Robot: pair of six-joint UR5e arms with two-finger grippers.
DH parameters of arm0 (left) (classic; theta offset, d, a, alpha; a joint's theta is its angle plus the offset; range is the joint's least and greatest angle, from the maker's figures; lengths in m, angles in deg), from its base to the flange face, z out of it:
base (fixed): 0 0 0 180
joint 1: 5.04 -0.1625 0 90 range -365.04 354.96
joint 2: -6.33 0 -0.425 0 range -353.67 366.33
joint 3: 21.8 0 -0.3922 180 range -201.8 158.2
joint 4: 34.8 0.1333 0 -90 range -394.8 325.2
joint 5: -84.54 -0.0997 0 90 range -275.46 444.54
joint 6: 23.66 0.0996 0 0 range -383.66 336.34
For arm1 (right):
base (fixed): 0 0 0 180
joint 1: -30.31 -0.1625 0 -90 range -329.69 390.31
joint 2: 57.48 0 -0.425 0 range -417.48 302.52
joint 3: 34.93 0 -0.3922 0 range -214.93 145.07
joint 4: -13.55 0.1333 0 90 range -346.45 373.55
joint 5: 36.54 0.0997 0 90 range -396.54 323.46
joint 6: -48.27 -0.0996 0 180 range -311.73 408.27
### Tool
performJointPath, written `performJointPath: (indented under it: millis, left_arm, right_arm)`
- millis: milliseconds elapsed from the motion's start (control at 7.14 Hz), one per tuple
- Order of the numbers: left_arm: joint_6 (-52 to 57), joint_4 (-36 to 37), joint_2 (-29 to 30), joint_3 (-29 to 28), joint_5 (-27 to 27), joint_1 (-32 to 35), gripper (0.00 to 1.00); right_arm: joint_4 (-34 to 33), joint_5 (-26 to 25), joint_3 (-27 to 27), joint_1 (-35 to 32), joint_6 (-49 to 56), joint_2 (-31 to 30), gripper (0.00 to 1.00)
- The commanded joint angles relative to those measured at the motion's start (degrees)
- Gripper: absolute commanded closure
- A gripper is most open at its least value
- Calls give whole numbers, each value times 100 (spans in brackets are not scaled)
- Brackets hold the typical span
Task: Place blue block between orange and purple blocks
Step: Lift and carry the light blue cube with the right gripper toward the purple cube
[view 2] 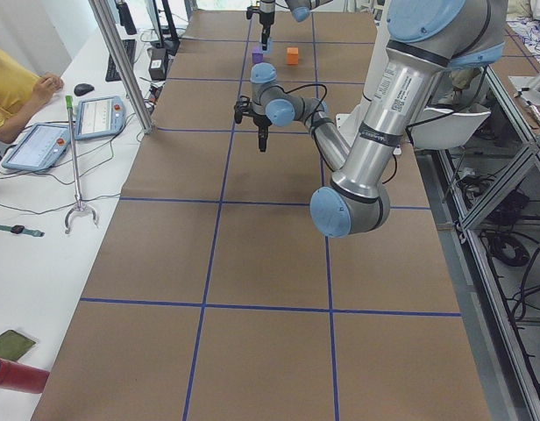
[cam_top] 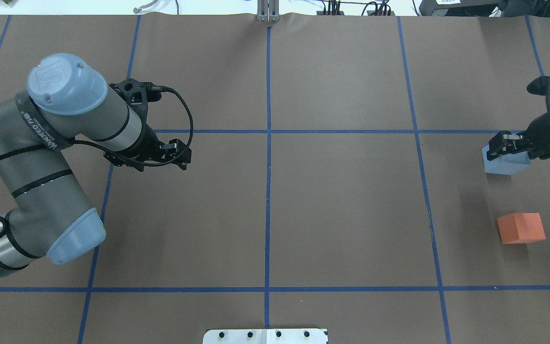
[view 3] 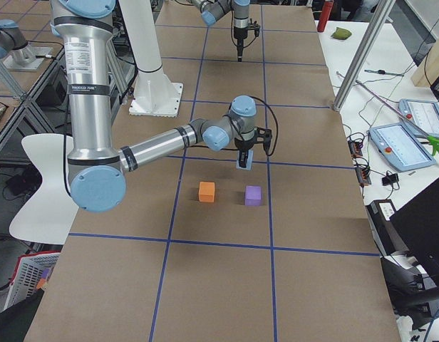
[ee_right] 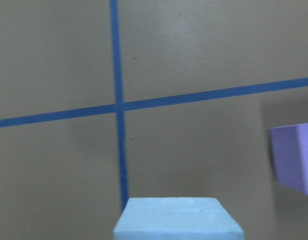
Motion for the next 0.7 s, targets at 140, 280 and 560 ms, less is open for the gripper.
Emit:
performJointPath:
  millis: [140,280,560]
  left_arm:
    - [-41,9,4,23,0,1,0]
    - [-137,0,12,32,0,-8,0]
    - [-182,9,12,67,-9,-8,0]
  right_arm:
    - [-3,114,-344,-123,270,-154,100]
    - [6,114,-309,-123,235,-171,100]
    - [6,123,-318,-106,243,-198,100]
